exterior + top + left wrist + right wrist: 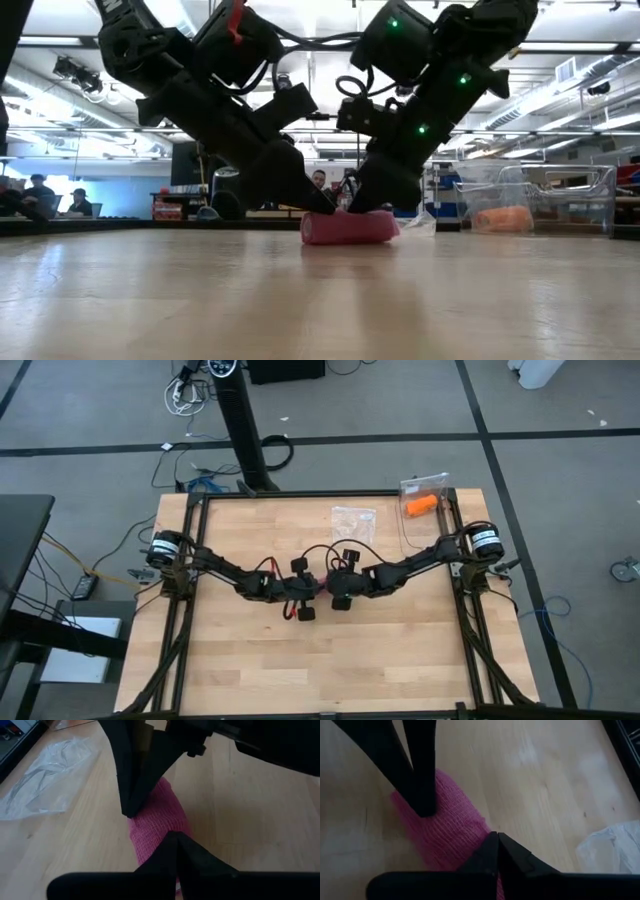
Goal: Roll bandage
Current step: Roll the pink bandage, then adjust the transparent bin
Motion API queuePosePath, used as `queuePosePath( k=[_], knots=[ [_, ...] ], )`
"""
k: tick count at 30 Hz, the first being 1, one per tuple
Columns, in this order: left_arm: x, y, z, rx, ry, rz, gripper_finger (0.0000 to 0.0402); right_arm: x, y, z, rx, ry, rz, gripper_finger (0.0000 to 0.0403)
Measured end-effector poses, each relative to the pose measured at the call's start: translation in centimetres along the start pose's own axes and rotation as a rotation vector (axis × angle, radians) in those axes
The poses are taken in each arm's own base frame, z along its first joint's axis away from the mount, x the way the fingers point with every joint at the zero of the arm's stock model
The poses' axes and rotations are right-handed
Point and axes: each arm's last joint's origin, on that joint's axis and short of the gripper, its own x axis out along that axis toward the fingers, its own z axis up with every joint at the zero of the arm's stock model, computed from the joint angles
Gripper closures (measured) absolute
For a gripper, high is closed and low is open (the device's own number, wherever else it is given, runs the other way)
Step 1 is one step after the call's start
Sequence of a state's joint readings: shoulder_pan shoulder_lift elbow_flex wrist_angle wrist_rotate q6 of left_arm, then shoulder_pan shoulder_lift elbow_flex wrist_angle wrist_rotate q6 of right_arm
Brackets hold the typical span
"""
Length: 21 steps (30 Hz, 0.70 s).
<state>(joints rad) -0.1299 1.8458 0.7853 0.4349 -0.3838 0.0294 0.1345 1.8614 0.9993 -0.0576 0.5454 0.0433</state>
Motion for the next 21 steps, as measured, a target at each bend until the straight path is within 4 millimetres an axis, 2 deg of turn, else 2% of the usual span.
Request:
queuePosePath(
  k=[7,13,16,18,21],
  knots=[
    [-1.5,0.6,1.5,-0.033,-0.049,-0.003,0.0390,-1.4,0.2,1.5,-0.052,-0.052,-0.080,0.0349],
    [-3.4,1.4,3.0,-0.066,-0.082,-0.001,0.0375,-4.3,-1.6,3.3,-0.035,-0.092,-0.106,0.0311],
    [-4.8,2.0,3.9,-0.077,-0.098,0.005,0.0372,-6.9,-3.7,3.9,0.017,-0.071,-0.160,0.0297],
    [-5.9,2.4,4.4,-0.093,-0.137,-0.020,0.0371,-8.2,-6.2,3.6,0.105,-0.027,-0.163,0.0293],
    [-7.4,3.4,4.7,-0.137,-0.241,-0.085,0.0371,-8.8,-10.5,2.3,0.279,0.012,-0.113,0.0293]
  ],
)
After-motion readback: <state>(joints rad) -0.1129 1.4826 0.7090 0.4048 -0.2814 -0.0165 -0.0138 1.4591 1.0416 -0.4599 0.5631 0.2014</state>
